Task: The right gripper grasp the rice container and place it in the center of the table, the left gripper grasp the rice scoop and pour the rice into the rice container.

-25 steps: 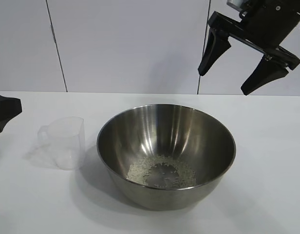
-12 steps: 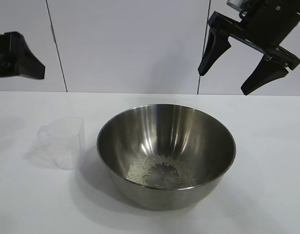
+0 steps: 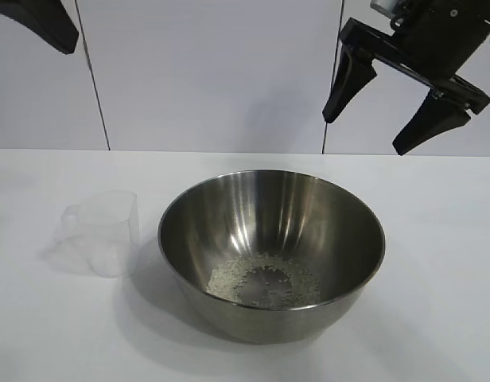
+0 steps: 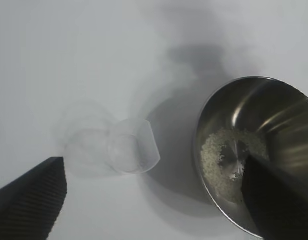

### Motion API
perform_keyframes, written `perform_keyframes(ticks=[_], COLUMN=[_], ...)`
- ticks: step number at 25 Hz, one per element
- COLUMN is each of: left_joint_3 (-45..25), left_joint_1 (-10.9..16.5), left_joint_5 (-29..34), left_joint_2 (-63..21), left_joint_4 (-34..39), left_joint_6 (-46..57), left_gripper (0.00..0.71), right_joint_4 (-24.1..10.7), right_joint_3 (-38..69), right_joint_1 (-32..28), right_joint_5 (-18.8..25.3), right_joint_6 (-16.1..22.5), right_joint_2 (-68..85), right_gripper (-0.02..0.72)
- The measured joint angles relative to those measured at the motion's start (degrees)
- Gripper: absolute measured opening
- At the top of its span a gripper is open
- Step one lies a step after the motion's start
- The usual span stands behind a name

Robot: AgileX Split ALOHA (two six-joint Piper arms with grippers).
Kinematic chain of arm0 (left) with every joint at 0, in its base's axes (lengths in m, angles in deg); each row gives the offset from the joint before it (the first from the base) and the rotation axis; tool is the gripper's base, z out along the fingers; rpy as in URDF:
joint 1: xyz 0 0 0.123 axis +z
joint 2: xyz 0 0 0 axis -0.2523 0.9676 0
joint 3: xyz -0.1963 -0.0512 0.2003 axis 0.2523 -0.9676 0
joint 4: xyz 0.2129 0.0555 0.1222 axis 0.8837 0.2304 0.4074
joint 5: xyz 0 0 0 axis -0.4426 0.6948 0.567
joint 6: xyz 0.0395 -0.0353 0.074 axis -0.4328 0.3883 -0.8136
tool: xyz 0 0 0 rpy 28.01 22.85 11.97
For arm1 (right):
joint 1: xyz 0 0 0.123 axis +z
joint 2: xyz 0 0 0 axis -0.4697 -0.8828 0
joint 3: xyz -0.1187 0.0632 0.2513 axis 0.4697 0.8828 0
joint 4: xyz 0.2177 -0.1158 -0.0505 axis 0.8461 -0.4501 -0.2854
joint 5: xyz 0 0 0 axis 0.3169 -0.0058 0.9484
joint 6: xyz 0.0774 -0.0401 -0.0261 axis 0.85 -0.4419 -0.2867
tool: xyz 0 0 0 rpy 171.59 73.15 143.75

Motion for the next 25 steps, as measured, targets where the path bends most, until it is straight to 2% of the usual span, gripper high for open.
perform_keyframes(ticks=[6,9,13,17,25], left_joint_3=[4.8,8.4,12.8,14.3,14.6], left_joint_1=[0.0,0.0,0.0,0.0,0.0], left_joint_5=[5.0,7.8,10.1,10.6,9.4], left_joint_2=[7.9,12.6,17.7,21.4,23.3], left_joint_4=[-11.3,-14.2,-14.8,-14.9,-15.0], left_joint_6=[-8.3,-10.2,-10.3,-10.2,-10.1], left_gripper=[0.686,0.686,0.686,0.686,0.686], right_joint_4=[0.8,1.8,4.5,6.3,6.7], right_joint_3=[0.0,0.0,0.0,0.0,0.0], right_joint_1=[0.0,0.0,0.0,0.0,0.0], right_joint_5=[0.2,0.7,1.1,1.1,1.1], right_joint_6=[0.0,-0.1,-1.3,-1.9,-2.4], right_joint_2=[0.0,0.0,0.0,0.0,0.0], right_gripper=[0.641,0.643,0.643,0.643,0.643])
